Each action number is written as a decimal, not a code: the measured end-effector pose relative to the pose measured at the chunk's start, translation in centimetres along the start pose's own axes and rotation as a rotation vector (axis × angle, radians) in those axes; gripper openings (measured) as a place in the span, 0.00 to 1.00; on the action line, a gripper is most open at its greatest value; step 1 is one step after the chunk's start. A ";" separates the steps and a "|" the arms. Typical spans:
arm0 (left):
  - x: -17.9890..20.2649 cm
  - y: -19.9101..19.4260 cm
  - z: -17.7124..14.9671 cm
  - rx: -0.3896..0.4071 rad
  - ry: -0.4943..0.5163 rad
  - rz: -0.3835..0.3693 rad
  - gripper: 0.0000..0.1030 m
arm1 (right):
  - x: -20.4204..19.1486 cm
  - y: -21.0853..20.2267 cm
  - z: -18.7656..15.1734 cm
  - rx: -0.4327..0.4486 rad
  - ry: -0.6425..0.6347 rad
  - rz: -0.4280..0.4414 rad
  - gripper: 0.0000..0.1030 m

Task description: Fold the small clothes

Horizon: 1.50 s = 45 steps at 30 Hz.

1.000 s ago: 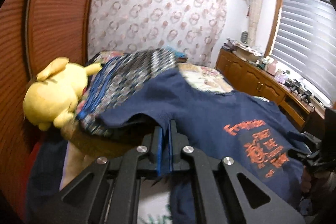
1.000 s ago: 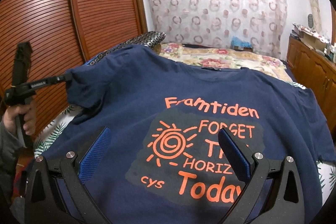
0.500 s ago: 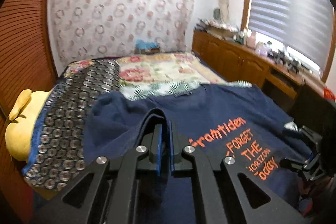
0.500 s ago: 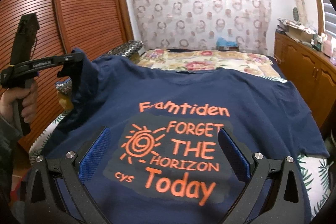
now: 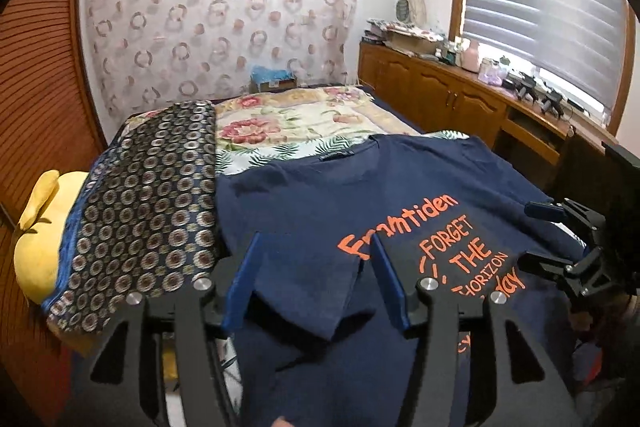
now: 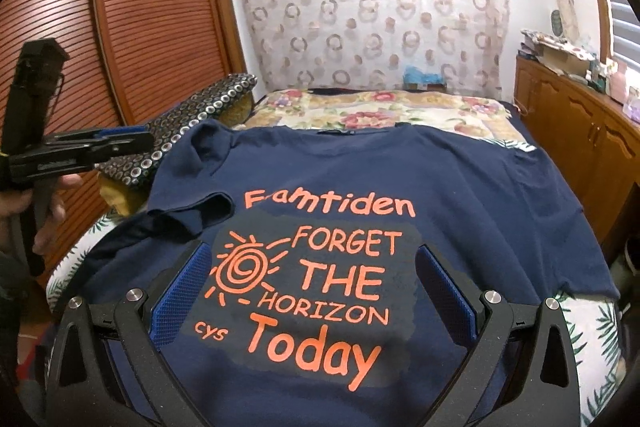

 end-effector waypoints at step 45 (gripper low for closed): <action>-5.0 -4.1 -6.2 0.030 -0.120 0.107 0.54 | -12.7 12.5 6.3 -0.203 -0.324 0.242 0.04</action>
Point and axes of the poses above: each gripper's, at about its wrist camera, not at the fingertips, and y roughly the way its jaws point, x to its right, z to its top, the point moved 6 cm from there along y, roughly the way its jaws point, and after that the axes turned 8 degrees about y, right-handed, at the moved point
